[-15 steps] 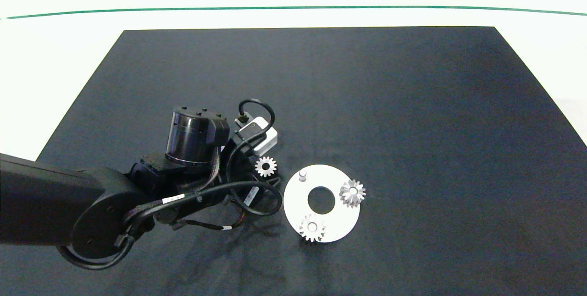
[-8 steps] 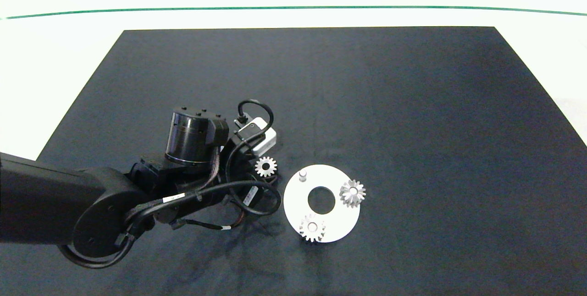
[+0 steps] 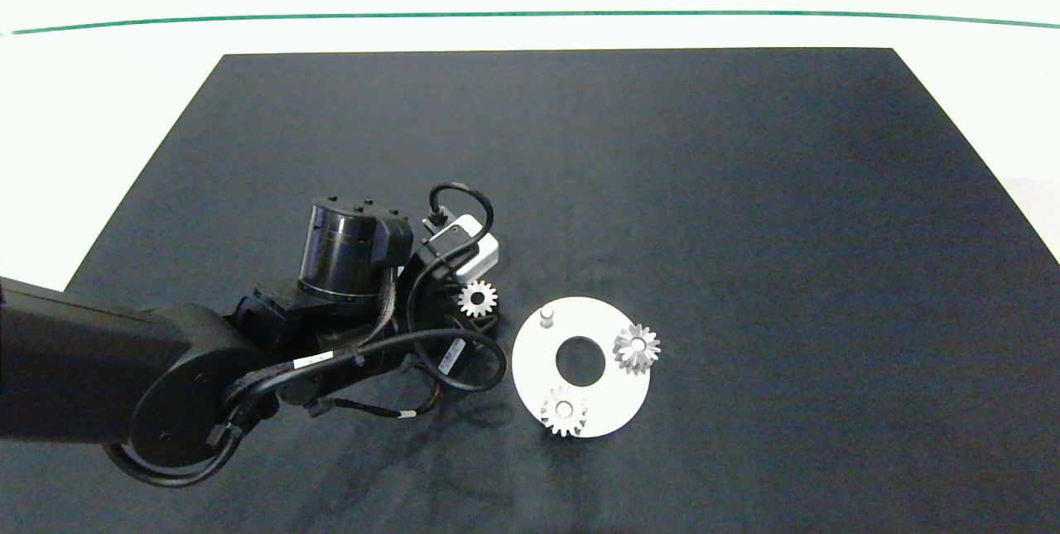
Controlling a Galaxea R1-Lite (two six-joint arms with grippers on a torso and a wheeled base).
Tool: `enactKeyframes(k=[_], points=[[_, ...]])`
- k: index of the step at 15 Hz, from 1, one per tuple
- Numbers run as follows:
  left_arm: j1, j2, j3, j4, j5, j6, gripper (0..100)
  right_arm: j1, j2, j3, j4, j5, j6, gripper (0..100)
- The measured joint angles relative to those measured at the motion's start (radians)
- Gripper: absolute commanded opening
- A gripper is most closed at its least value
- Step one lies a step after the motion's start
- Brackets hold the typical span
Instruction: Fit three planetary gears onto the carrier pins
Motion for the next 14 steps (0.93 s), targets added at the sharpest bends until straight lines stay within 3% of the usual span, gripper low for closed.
enactKeyframes(k=[14], points=[[-0.003,-0.001,0.009,-0.001,0.0,-0.001,8,0.0,0.0,0.0,0.0,0.0,0.0,100]])
